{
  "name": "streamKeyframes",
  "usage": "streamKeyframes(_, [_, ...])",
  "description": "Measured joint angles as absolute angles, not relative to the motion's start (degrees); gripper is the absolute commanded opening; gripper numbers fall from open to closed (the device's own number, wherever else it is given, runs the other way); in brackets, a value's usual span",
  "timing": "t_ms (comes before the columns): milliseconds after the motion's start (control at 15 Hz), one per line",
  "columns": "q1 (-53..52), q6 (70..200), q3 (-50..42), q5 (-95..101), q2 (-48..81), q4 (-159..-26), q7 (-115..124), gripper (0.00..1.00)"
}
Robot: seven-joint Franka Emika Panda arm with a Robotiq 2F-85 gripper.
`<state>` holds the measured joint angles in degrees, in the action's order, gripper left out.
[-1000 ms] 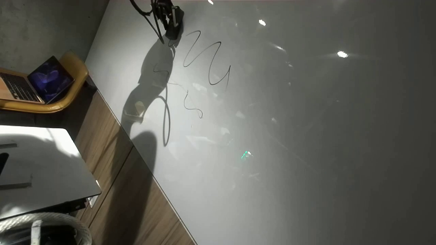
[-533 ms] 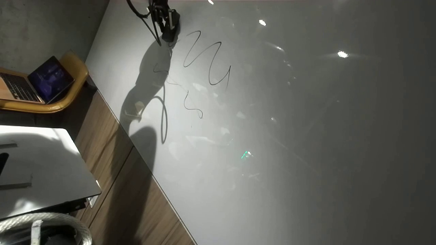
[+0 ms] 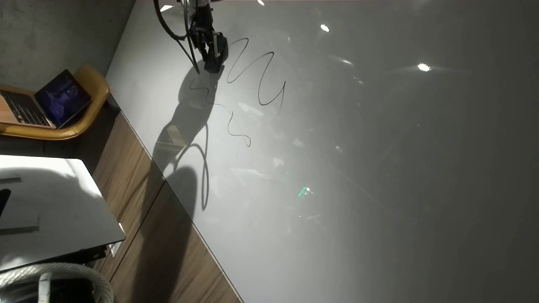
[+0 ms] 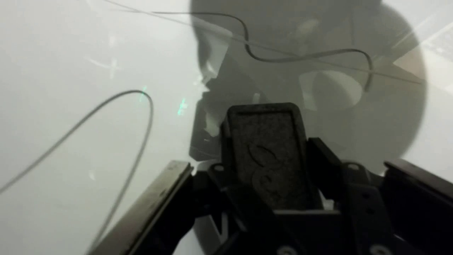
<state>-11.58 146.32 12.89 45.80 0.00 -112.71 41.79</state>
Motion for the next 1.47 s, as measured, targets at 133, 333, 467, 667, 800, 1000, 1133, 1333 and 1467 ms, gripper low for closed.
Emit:
streamKeyframes(133, [-10.4,147.0,11.2,45.7,-1.6,-115.3,41.0,0.3])
streamKeyframes(333, [-7.9,147.7,8.8,45.5,-4.6,-118.6,39.0,0.3])
streamKeyframes(467, [-5.9,148.1,7.4,45.4,-6.6,-120.2,37.5,0.3])
streamKeyframes(667, [-3.1,148.4,5.4,44.8,-8.8,-121.5,34.8,0.3])
streamKeyframes(800, [-1.4,148.4,4.3,44.0,-9.5,-121.9,33.0,0.3])
streamKeyframes(1000, [1.0,148.5,2.6,42.0,-9.8,-122.0,30.2,0.3])
streamKeyframes(1133, [2.6,148.7,1.3,40.5,-9.8,-122.0,28.2,0.3])
streamKeyframes(1333, [4.8,150.5,-0.3,39.1,-9.9,-122.7,26.0,0.3])
streamKeyframes(1467, [6.1,152.0,-1.1,39.0,-9.9,-124.0,25.5,0.3])
